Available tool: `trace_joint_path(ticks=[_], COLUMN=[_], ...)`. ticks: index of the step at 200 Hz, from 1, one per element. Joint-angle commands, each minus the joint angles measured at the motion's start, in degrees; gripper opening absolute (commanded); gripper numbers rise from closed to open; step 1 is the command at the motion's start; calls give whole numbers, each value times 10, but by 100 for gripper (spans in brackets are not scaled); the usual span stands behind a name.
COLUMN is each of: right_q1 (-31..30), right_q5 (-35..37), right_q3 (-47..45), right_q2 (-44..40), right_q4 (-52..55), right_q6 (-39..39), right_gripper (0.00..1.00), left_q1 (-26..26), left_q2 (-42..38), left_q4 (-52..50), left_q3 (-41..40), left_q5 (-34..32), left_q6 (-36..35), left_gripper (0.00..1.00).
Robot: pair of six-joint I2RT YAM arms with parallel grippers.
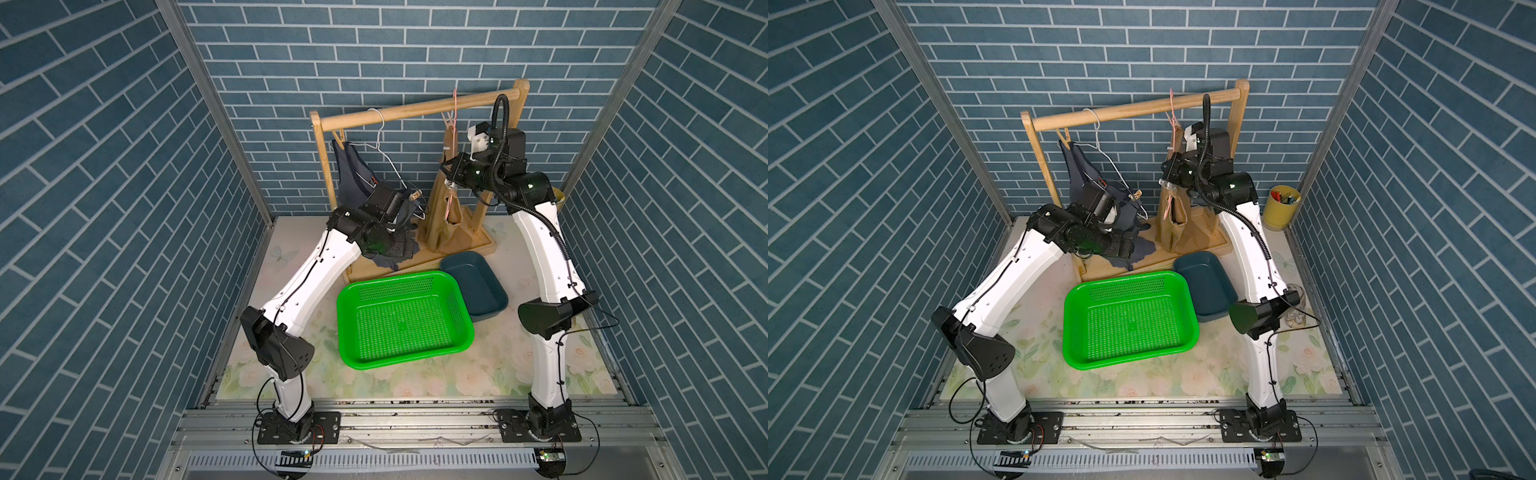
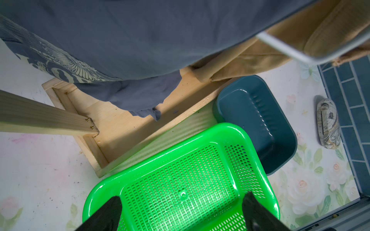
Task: Remove the clothespins securing tank tops to the hanger
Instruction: Pick up the hanger from the clothesline.
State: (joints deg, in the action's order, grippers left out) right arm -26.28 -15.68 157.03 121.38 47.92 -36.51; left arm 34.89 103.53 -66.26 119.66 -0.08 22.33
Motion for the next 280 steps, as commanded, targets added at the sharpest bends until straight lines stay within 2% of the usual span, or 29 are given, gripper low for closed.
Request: trace_joint_path(ticks=[1, 44, 90, 138, 182, 228, 253, 280], right_q1=[3, 10, 10, 10, 7, 4, 3, -8], right_q5=[-21, -25, -38, -26, -14, 5, 1, -13], right_q3=[20, 9, -51, -120, -228, -332, -337, -295], right_q2=[-49, -80, -120, -173, -239, -309, -327, -323], right_q4=[-31, 30, 92, 128, 130, 113, 127, 161], right_q6=[13, 18, 30, 47, 61, 70, 76, 83], right_gripper=[3, 2, 0, 0, 0, 0, 0, 0], left_q1=[4, 3, 4, -2, -31, -51, -64, -87], left_q2=[12, 31, 47, 40, 43, 55, 56, 57], left_q4=[-23, -35, -42, -42, -32, -33, -22, -9], left_q3=[31, 92, 152, 153, 157, 156, 153, 158], left_q5=[3, 12, 26, 33, 77, 100, 111, 127], left_q6=[5, 16, 36, 57, 107, 129, 148, 178], left_gripper=[95, 94, 94, 94, 94, 94, 94, 94])
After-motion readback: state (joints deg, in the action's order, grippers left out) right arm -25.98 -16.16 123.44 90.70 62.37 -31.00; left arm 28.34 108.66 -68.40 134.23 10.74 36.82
